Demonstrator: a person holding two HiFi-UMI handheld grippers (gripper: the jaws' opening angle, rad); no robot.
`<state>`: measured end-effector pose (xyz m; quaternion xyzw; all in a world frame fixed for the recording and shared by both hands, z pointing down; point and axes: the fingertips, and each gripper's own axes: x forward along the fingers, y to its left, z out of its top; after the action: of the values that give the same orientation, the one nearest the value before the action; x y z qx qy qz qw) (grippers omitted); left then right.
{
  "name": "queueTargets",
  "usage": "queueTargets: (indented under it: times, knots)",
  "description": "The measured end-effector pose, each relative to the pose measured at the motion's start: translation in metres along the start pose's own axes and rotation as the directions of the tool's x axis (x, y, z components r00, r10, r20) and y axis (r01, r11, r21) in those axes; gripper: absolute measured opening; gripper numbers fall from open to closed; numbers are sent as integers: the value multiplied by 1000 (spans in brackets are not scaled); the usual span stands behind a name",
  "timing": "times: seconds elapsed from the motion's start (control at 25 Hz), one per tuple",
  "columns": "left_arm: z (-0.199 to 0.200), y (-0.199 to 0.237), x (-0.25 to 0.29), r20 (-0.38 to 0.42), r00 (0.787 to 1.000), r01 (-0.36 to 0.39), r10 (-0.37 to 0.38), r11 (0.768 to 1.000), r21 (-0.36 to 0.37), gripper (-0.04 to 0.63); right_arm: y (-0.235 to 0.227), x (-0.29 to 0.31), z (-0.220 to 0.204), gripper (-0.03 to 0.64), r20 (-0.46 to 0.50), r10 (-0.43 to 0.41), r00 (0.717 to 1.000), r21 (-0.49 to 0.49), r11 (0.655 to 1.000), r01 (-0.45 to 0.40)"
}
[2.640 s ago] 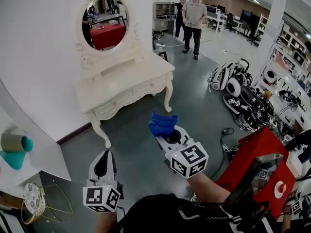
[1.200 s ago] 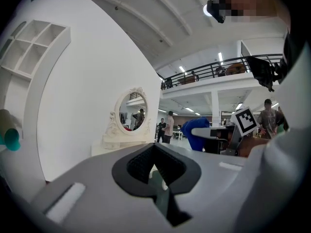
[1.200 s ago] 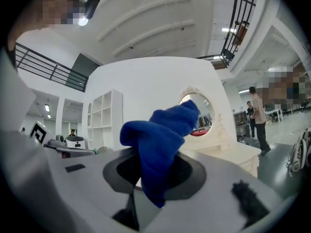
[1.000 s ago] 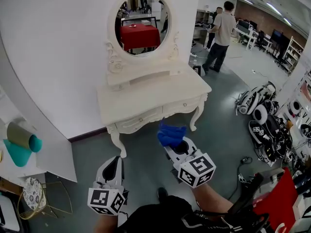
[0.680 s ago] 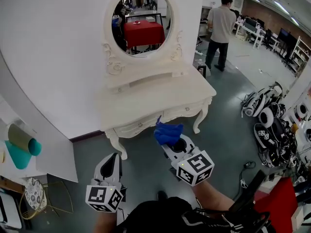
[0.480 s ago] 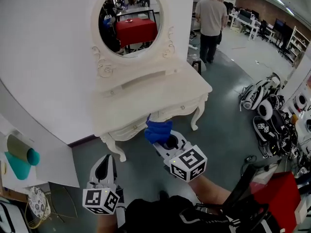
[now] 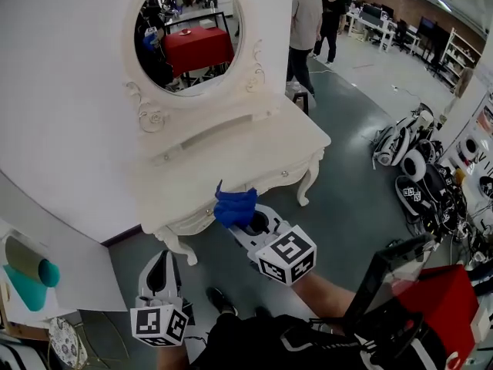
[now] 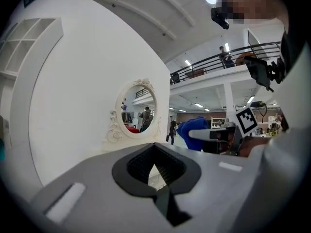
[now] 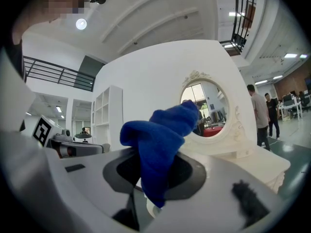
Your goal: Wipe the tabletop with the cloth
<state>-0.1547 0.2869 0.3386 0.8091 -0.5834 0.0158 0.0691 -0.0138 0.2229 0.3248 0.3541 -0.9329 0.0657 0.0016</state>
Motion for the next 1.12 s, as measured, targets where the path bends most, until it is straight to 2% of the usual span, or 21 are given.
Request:
queueTargets:
  times: [0.2,0.72,0.96,1.12]
  knots:
    - [6,41,24,13,1000,-10,10,1000,-14,9,-5,44,3,112,-15,-6,1000,-3,1000,6]
    - [29,144,71,28,999,32,-31,999,-17,9,0,163,16,112,-20,-5,1000,-19,1000,5]
    - [33,178,89,39,998,57,-56,998,-25,9,-1,200,20,112,-18,-39,999,-28,999,38]
    - [35,195,96,41,998,48,-46,998,-40,9,-2,215,23,113,-21,-50,999,-28,998,49]
